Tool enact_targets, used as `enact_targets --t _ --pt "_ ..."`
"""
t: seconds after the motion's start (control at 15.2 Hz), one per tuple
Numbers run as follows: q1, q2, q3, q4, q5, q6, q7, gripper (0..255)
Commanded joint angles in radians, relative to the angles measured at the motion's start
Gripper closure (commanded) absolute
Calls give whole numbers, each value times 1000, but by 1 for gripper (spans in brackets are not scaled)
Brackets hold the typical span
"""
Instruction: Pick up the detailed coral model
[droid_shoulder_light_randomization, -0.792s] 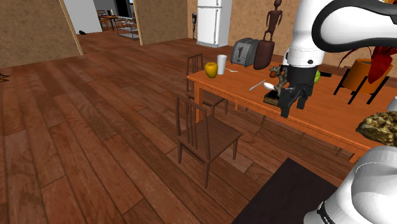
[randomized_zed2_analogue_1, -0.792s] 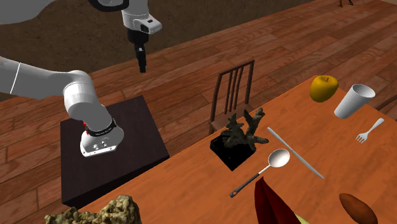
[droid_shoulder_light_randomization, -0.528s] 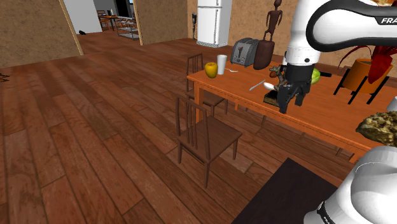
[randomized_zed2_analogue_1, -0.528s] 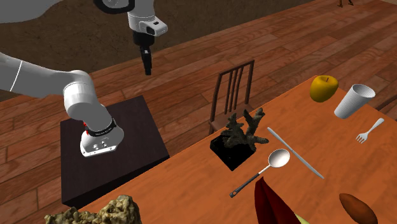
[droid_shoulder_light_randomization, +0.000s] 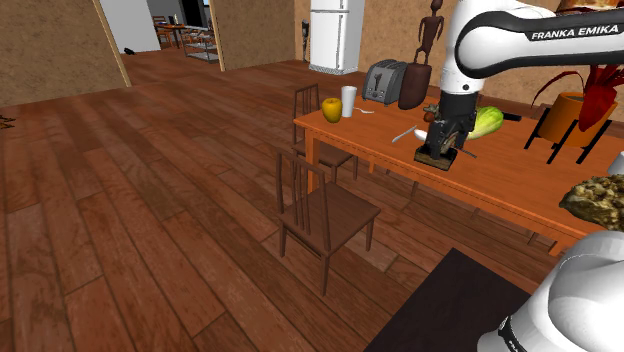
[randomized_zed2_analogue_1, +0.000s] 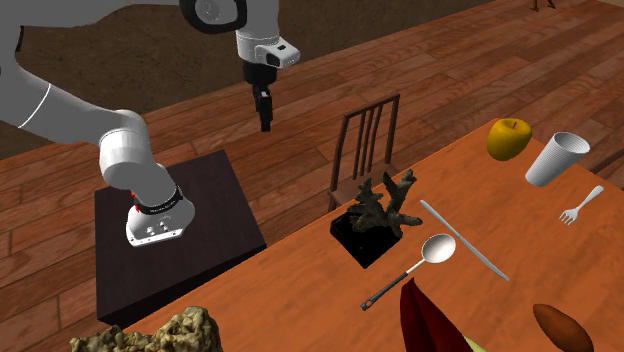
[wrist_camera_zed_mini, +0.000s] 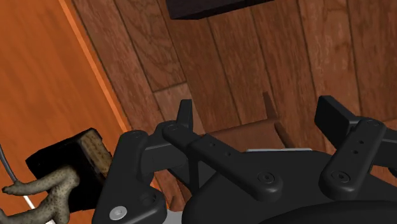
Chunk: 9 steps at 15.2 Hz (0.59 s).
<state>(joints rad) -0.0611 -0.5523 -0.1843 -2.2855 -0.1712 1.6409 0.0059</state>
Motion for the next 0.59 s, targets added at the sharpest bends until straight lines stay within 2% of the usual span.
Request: enact_targets --t 0.0,0.53 --pt "-13 58 -29 43 -21 30 -27 0" --pt "-49 287 -125 239 -49 123 -120 0"
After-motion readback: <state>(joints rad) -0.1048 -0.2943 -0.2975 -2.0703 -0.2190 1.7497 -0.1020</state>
